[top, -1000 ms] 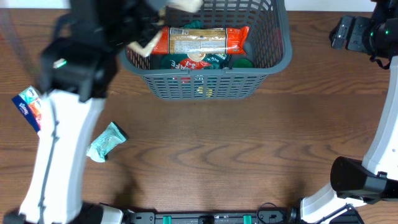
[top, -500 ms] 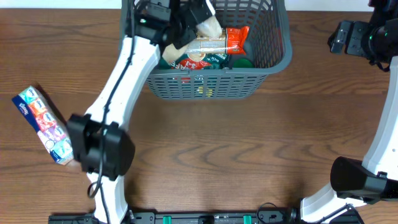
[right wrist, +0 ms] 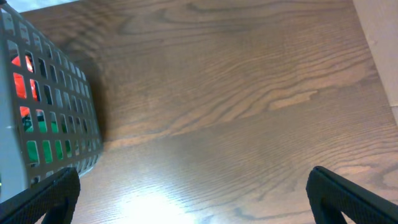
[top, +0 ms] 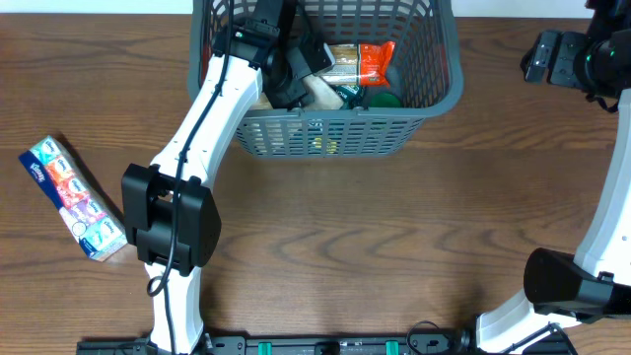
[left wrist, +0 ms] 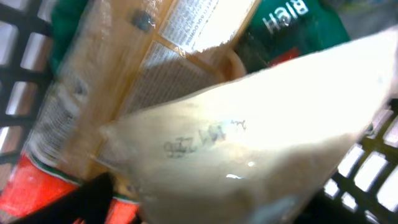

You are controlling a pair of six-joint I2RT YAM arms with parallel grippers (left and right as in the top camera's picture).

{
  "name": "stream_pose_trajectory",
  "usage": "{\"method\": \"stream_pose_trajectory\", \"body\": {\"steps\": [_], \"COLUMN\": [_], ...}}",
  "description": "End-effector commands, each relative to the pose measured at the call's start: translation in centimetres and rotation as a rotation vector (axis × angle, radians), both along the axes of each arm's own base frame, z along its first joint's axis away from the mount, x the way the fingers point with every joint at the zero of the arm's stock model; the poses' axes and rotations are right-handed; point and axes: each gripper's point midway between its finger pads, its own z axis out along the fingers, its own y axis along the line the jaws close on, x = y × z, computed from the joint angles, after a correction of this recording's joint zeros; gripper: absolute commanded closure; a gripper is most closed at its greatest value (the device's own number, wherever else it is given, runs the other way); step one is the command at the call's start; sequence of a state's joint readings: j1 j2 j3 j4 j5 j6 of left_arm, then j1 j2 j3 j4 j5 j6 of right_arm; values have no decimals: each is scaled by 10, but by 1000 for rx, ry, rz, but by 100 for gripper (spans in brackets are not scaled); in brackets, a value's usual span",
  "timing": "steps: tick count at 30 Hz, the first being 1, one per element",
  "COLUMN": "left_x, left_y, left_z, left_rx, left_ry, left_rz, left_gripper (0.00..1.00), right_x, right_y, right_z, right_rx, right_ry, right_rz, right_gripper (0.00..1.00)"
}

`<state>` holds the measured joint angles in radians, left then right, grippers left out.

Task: Pack container
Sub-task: 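Carry the beige pouch into the basket and open the left gripper, then withdraw the left gripper from the basket toward the mint-green packet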

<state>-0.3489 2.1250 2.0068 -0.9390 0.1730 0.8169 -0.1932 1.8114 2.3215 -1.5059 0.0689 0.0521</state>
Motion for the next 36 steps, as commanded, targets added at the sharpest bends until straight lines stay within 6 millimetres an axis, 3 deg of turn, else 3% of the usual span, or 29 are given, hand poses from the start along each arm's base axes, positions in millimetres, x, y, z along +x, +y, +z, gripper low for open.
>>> {"method": "stream_pose_trajectory", "body": {"steps": [1,6,12,15,17,19,23,28,32,36], "left_x": [-4,-3,-1,-9,-21,-40,-88,-144,-162,-168], "left_y": [4,6,27,51,74,99,163,230,259,271], "left_z": [6,53,163,227,258,274,272,232,204,171], "left_rx": [3,-30,-41,-57,-104,-164,-300,-208,-210,-300], "left_ry": [8,-107,-413,-576,-623,-615,-476,-275,-168,-72], "left_rz": [8,11,88,205,336,473,848,1133,1349,1644], "left_gripper": [1,1,2,2,2,1,1,1,1,1], "right_x": [1,1,0,0,0,0,0,0,0,0], "right_y": [-6,-6,-6,-6,-6,-6,-6,-6,-6,-6], "right_z": [-2,-2,-3,-3,-3,-3,-3,-3,-3,-3], "right_rx": [-15,-14,-14,-14,-14,-13,-13,-13,-14,-14], "right_ry": [9,9,12,13,12,12,12,12,11,11], "right_rz": [-9,-9,-9,-9,-9,-9,-9,-9,-9,-9], "right_gripper": [1,1,1,1,1,1,1,1,1,1]}}
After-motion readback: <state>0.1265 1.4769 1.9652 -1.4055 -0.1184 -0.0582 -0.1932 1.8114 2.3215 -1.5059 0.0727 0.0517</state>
